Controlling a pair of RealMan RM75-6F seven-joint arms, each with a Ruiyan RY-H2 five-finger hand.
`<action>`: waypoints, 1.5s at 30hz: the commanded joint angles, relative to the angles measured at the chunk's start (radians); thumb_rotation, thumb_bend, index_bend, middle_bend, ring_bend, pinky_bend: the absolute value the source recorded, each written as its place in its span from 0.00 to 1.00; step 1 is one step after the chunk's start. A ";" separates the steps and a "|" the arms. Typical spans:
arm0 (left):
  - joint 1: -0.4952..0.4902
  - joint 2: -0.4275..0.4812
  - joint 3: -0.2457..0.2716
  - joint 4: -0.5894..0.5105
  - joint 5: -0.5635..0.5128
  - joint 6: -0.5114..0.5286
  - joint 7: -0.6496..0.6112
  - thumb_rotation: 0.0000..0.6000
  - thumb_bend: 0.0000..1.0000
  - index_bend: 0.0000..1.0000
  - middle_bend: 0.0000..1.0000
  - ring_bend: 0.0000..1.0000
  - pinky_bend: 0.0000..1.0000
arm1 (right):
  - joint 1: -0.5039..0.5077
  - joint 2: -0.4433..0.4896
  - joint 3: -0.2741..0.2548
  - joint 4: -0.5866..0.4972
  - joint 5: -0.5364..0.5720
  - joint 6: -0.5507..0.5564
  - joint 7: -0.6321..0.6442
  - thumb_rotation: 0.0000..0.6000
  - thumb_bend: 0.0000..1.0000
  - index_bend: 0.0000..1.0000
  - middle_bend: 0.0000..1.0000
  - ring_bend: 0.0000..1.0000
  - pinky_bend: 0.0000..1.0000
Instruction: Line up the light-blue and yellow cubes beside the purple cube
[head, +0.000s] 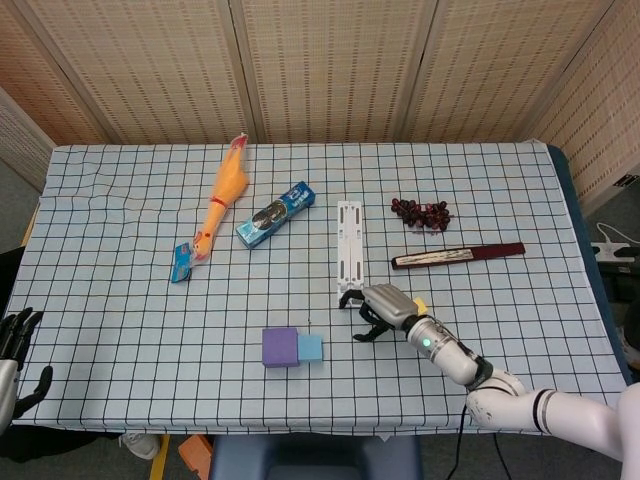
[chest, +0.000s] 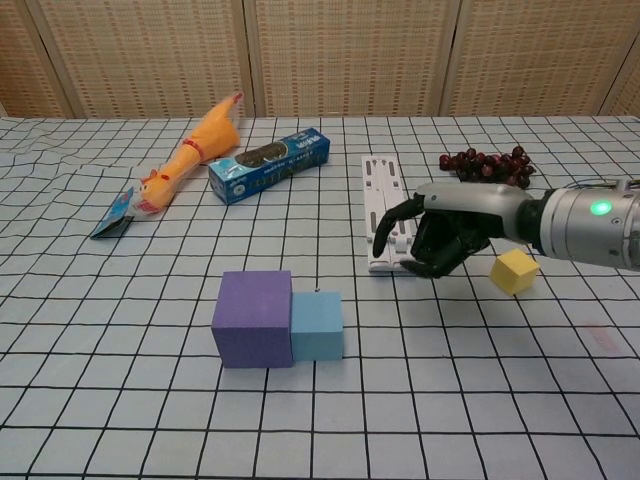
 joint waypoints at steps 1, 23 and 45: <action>-0.001 0.001 0.001 -0.003 -0.002 -0.003 0.004 1.00 0.45 0.00 0.00 0.03 0.31 | -0.023 0.085 -0.013 -0.070 0.170 0.067 -0.192 1.00 0.01 0.21 0.91 1.00 1.00; -0.008 0.005 0.003 -0.013 -0.013 -0.023 0.016 1.00 0.45 0.00 0.00 0.03 0.31 | 0.085 0.216 -0.166 -0.213 0.568 0.130 -0.616 1.00 0.01 0.11 0.91 1.00 1.00; -0.008 0.006 0.003 -0.016 -0.016 -0.024 0.017 1.00 0.44 0.00 0.00 0.03 0.31 | 0.094 0.169 -0.182 -0.115 0.560 0.070 -0.525 1.00 0.01 0.39 0.92 1.00 1.00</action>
